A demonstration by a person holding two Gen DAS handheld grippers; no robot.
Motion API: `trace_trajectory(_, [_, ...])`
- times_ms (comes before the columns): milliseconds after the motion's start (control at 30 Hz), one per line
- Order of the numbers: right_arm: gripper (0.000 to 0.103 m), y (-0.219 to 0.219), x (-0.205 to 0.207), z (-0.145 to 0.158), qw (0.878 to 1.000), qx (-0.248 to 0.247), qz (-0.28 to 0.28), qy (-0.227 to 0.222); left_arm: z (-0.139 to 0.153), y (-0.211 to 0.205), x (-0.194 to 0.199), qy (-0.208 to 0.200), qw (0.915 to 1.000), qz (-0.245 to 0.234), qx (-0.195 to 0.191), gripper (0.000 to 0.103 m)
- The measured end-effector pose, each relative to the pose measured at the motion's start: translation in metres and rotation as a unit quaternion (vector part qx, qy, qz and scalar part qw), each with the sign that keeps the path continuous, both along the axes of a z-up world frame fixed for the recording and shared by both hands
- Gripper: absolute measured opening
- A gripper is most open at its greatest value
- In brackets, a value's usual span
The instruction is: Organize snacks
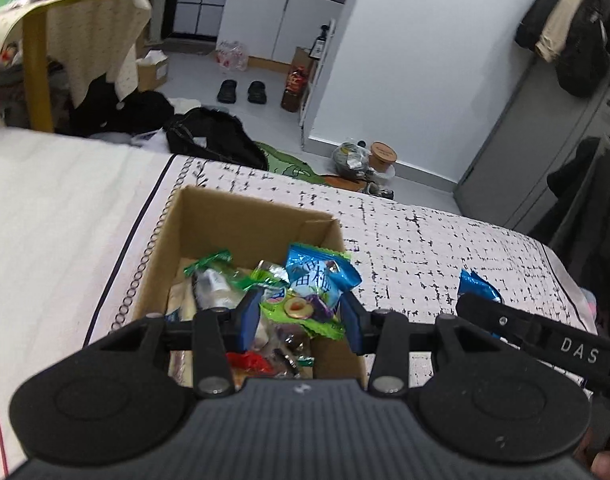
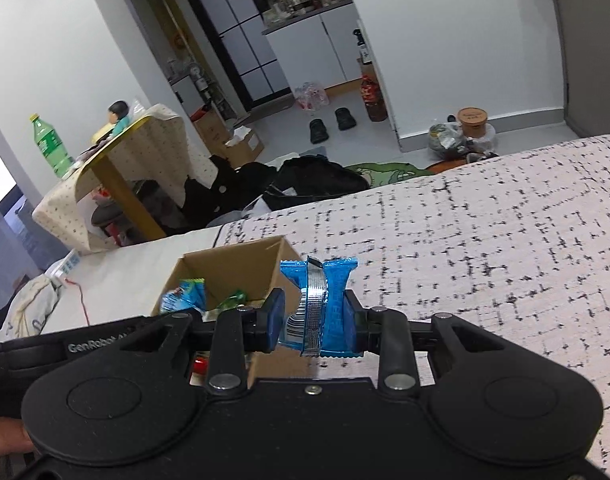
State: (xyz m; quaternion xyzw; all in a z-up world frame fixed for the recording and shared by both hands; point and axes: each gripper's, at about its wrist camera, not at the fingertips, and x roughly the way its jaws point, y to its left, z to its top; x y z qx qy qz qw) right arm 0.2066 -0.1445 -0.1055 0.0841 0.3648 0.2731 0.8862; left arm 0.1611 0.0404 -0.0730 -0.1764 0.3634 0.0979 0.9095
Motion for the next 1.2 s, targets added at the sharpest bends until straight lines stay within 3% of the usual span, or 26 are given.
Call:
trace_trajectory(400, [0.031,0.041,-0.017,0.002,0.998,0.025,0.050,0.017,0.001,0.031,-0.022,0.004,0.9988,0.049,0.001,0.042])
trace_trajectory(467, [0.034,0.046,-0.018,0.001,0.996,0.039,0.068,0.028,0.001,0.034,-0.024,0.006,0.9987,0.051,-0.003,0.042])
trace_trajectory(833, [0.054,0.027,-0.011,-0.003,0.999,0.019,0.028,0.035,-0.004,0.019,-0.023,0.007,0.9995,0.027,-0.016,0.044])
trace_trajectory(967, [0.062,0.020,-0.013,-0.003,0.999,0.014,0.022,0.036,-0.006,0.019,-0.022,0.006,0.9994,0.009,-0.034,0.050])
trace_trajectory(1200, [0.063,0.008,-0.014,0.002,0.999,0.005,0.022,0.043,0.002,0.024,-0.032,0.022,0.9992,0.029,-0.019,0.062])
